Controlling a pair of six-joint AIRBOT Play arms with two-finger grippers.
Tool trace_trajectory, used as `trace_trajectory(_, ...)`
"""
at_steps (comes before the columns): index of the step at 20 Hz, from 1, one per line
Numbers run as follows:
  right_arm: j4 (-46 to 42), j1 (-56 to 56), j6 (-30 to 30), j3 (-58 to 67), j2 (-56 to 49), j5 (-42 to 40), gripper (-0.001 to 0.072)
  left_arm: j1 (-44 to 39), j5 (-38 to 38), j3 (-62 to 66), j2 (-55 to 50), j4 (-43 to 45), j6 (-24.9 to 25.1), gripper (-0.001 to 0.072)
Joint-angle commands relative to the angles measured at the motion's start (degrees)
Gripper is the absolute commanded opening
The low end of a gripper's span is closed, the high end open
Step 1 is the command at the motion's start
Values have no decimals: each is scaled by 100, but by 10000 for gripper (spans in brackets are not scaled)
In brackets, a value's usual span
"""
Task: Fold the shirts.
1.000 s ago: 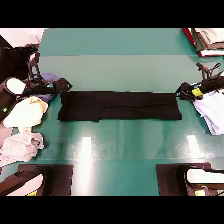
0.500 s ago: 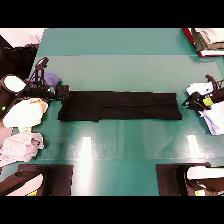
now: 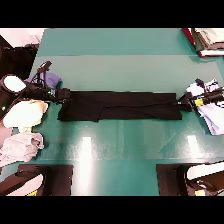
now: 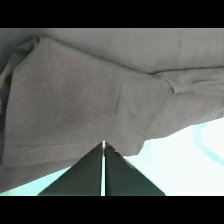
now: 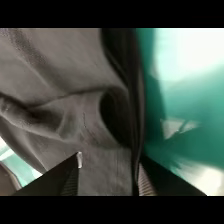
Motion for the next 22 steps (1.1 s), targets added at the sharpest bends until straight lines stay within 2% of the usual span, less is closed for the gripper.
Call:
trace_trajectory(1,-22,219,-164,9,-127,-63,366,-2,-52,-2,-2,-7,2,26)
trace_trajectory(3,-22,278,-295,9,-120,-48,60,-2,-66,0,-2,-37,-11,25)
trace_trajectory(4,24,282,-341,7,-114,-44,18,-35,-50,0,-2,-87,-111,25)
trace_trajectory(9,776,302,-374,17,350,-46,14,-859,382,243,-286,-129,-153,24)
trace_trajectory(13,1718,621,-365,168,1163,17,13,-1609,374,1432,-1493,-136,-149,24)
trace_trajectory(18,1766,1663,103,1471,1757,120,13,-2396,229,2909,-3289,-151,-149,24)
trace_trajectory(22,1692,2662,455,2522,1768,166,13,-2581,254,3268,-4076,-409,-149,25)
